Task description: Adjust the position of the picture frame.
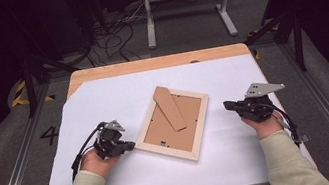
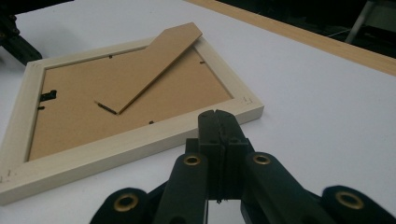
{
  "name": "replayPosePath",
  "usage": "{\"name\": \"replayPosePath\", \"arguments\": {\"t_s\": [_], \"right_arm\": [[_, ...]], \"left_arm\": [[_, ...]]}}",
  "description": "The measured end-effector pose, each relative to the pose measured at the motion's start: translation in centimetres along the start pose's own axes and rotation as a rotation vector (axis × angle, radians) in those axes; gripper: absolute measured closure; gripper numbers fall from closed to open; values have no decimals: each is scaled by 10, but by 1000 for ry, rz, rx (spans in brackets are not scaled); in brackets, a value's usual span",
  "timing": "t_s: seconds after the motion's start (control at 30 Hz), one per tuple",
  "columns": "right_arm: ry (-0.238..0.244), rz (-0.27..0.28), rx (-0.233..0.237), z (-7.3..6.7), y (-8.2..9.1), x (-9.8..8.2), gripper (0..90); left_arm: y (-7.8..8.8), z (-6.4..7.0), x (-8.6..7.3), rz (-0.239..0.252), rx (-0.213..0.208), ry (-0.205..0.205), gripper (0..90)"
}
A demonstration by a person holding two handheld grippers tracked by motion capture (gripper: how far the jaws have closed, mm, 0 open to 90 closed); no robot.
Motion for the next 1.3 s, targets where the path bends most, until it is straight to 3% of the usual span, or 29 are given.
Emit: {"name": "replayPosePath", "arguments": {"t_s": [0.33, 0.4, 0.5, 0.63, 0.73, 0.83, 0.97, 1.07, 1.3], "right_arm": [[-35, -23, -11, 4, -1, -4, 900], [-38, -27, -10, 4, -1, -4, 900], [-41, -33, -9, 4, -2, -5, 900], [-38, -47, -17, 4, -4, -6, 900], [-66, -53, -40, 4, -9, -6, 900], [-151, -71, -74, 5, -18, -4, 900], [-220, -123, -118, 10, -34, 3, 900], [-235, -152, -137, 15, -45, 6, 900], [-261, -211, -173, 26, -70, 14, 900]], "left_arm": [[-11, 22, 14, -28, -32, -87, 896], [-14, 27, 16, -27, -29, -98, 896], [-19, 37, 20, -35, -19, -154, 896], [-22, 42, 23, -34, -11, -171, 895], [-21, 40, 23, -12, -15, -153, 895], [-16, 36, 23, 16, 8, -123, 894], [-2, 25, 19, 104, 28, -64, 893], [6, 19, 15, 160, 45, -29, 893], [13, 14, 11, 203, 55, -6, 893]]}}
Point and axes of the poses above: each handheld gripper's, and its own axes: y roughly backward along the jaws, x roughly out of its top, z roughly to its right, the point moved 3 cm from there along -y, roughly forward along the jaws, and after that the axes turned 10 degrees about -z, right-handed, at the moved point
